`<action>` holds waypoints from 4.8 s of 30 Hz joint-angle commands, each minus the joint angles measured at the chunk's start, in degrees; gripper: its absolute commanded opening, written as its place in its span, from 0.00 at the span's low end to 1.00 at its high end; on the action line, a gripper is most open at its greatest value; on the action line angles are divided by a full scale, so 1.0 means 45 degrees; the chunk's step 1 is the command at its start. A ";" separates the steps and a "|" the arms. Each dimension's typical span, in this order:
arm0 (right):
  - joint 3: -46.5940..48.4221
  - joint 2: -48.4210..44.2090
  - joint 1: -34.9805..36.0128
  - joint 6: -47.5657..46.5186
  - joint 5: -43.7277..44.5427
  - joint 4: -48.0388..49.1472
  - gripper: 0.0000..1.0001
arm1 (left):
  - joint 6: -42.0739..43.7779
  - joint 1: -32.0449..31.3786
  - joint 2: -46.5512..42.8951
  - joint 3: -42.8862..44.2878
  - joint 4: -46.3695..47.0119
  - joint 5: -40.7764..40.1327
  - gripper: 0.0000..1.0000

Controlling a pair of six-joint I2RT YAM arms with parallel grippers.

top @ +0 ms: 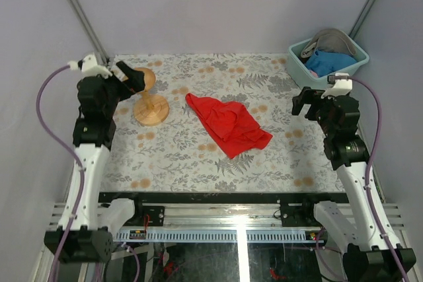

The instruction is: Stack the hats

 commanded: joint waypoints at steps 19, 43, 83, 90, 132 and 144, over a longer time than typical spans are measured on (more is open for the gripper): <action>0.6133 1.1520 0.6181 0.2228 -0.2781 -0.2770 0.99 | -0.0475 -0.0003 0.3526 0.6618 -0.4787 0.4073 1.00; 2.1110 2.3019 0.6370 0.0139 0.2376 -0.5598 0.99 | -0.1791 0.0007 0.3459 0.8029 -0.5589 0.5741 1.00; 1.9031 2.1673 0.5936 0.5866 -0.1567 -0.7443 1.00 | -0.1582 -0.0008 0.1378 0.6037 -0.5890 0.5593 1.00; 1.9750 2.3164 0.5577 0.6379 -0.1355 -0.6597 0.99 | -0.1103 -0.0015 0.1461 0.6940 -0.6898 0.5279 1.00; 1.3793 1.5500 -0.1596 0.2098 -0.7936 -0.0831 1.00 | -0.1133 -0.0006 0.1511 0.5673 -0.4492 0.5364 1.00; 1.5104 1.6526 -0.1881 -0.1431 -0.0099 -0.4080 1.00 | -0.1090 0.0009 0.1773 0.5798 -0.4145 0.5370 1.00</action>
